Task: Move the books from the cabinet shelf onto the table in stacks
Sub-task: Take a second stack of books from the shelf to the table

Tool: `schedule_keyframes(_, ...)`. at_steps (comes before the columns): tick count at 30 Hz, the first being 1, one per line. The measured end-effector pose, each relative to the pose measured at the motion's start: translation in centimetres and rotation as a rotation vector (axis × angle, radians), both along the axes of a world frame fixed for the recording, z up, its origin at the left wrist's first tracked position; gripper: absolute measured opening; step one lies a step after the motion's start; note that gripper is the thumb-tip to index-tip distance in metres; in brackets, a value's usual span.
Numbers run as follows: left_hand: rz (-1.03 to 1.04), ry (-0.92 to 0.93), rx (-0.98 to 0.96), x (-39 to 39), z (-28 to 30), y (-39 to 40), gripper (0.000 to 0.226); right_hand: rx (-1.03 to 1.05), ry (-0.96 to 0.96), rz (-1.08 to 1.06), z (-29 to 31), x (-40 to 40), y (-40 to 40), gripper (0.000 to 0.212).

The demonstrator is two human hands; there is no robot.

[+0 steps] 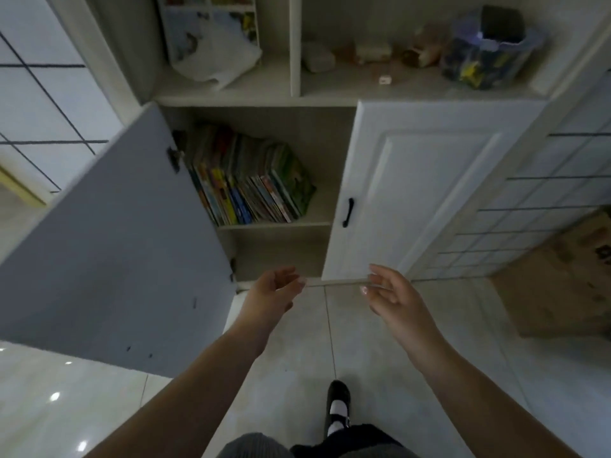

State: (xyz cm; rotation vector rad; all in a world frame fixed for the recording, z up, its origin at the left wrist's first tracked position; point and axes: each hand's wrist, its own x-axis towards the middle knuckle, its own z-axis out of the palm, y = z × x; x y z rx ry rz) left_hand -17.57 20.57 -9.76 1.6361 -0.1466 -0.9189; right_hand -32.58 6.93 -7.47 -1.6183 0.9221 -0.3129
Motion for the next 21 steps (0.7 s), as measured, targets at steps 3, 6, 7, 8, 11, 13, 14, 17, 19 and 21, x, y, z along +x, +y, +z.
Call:
schedule_keyframes(3,0.096,0.011,-0.014,3.4,0.1,-4.1,0.036,0.015,0.010,0.058,-0.6,4.2,-4.7,0.036)
schedule_keyframes(6,0.179,0.012,-0.038,6.4,0.2,-7.1,0.031,0.001,0.064,0.131,-0.8,8.5,-8.4,0.036)
schedule_keyframes(7,0.205,0.012,-0.043,7.6,0.1,-7.9,0.030,-0.005,0.086,0.159,-1.1,10.1,-9.4,0.037)
schedule_keyframes(8,0.218,0.009,-0.045,8.4,0.0,-8.4,0.029,-0.001,0.100,0.176,-1.1,11.3,-10.0,0.038)
schedule_keyframes(11,0.256,0.027,-0.044,11.4,-0.7,-9.6,0.026,0.015,0.128,0.236,-1.7,15.6,-11.8,0.035)
schedule_keyframes(13,0.276,0.048,-0.050,13.3,-1.3,-10.3,0.029,0.030,0.135,0.267,-2.0,18.2,-12.6,0.036)
schedule_keyframes(14,0.280,0.053,-0.053,14.6,-1.8,-10.7,0.033,0.039,0.136,0.276,-2.3,19.8,-13.0,0.038)
schedule_keyframes(17,0.284,0.072,-0.055,17.5,-3.0,-11.5,0.036,0.072,0.150,0.278,-3.3,23.1,-13.8,0.039)
schedule_keyframes(19,0.284,0.074,-0.067,19.3,-3.7,-12.3,0.035,0.081,0.167,0.298,-4.0,25.2,-14.2,0.039)
schedule_keyframes(21,0.272,0.093,-0.085,20.8,-4.2,-13.1,0.042,0.081,0.194,0.303,-4.9,26.9,-14.9,0.041)
